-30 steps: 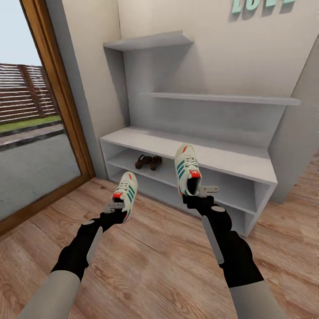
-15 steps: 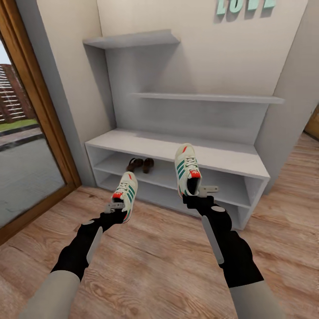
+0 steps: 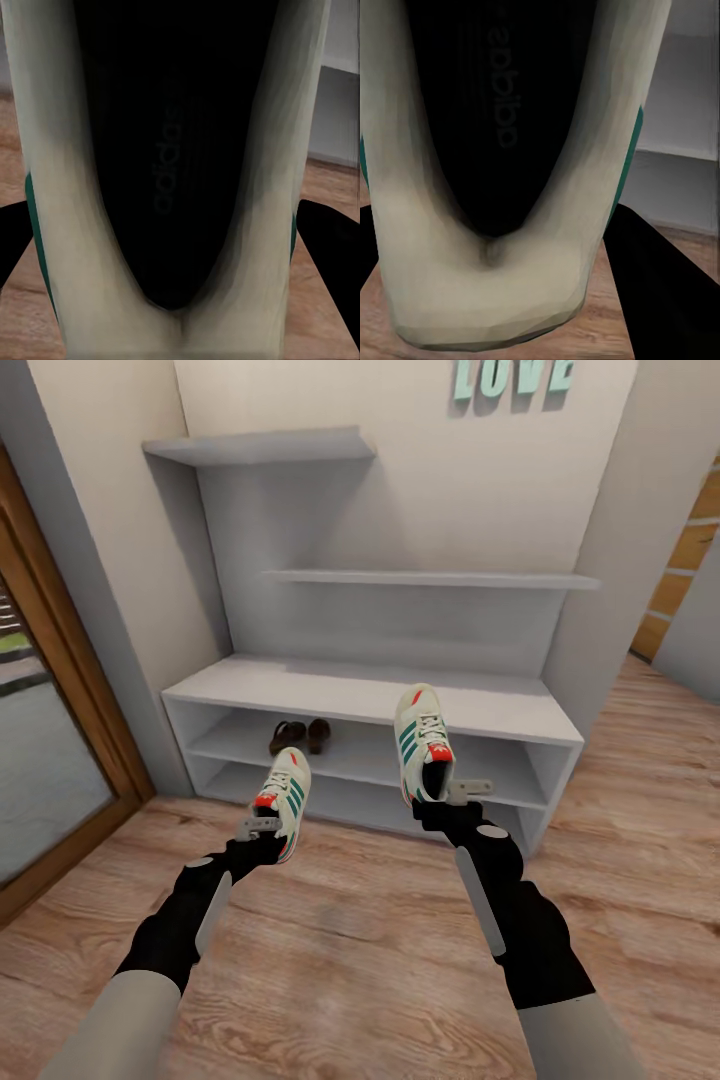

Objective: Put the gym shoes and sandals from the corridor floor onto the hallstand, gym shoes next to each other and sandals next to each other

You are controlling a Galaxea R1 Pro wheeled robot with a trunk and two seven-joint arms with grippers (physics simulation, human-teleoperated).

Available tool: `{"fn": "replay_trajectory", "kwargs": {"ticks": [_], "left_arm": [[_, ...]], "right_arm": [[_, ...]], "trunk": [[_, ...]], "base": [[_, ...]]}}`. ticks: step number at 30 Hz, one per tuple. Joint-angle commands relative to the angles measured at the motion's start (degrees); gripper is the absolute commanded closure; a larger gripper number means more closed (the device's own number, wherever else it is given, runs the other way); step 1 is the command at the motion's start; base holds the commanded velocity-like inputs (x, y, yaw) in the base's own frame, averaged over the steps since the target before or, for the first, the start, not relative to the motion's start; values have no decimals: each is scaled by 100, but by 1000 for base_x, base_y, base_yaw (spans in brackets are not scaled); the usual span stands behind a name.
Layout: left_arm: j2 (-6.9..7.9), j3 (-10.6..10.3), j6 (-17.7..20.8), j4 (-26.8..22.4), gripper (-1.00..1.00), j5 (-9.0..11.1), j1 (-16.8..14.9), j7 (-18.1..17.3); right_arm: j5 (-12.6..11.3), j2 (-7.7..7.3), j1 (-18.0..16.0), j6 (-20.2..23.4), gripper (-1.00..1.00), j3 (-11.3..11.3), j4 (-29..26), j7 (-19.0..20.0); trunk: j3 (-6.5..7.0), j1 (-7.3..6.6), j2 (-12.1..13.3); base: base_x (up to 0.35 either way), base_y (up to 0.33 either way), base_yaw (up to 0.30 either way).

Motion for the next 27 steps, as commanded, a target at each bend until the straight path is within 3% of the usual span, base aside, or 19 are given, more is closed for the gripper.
{"fn": "replay_trajectory", "kwargs": {"ticks": [1,9,27], "left_arm": [[-5,25,40,-8,100,22,-1,-31],[-5,25,40,-8,100,22,-1,-31],[-5,25,40,-8,100,22,-1,-31]], "right_arm": [[-58,1,-5,22,100,8,-5,-55],[-58,1,-5,22,100,8,-5,-55],[-58,1,-5,22,100,8,-5,-55]], "trunk": [[-5,-1,-2],[-5,-1,-2],[-5,-1,-2]], "base": [[0,324,-277],[0,223,-277],[0,9,-243]]}}
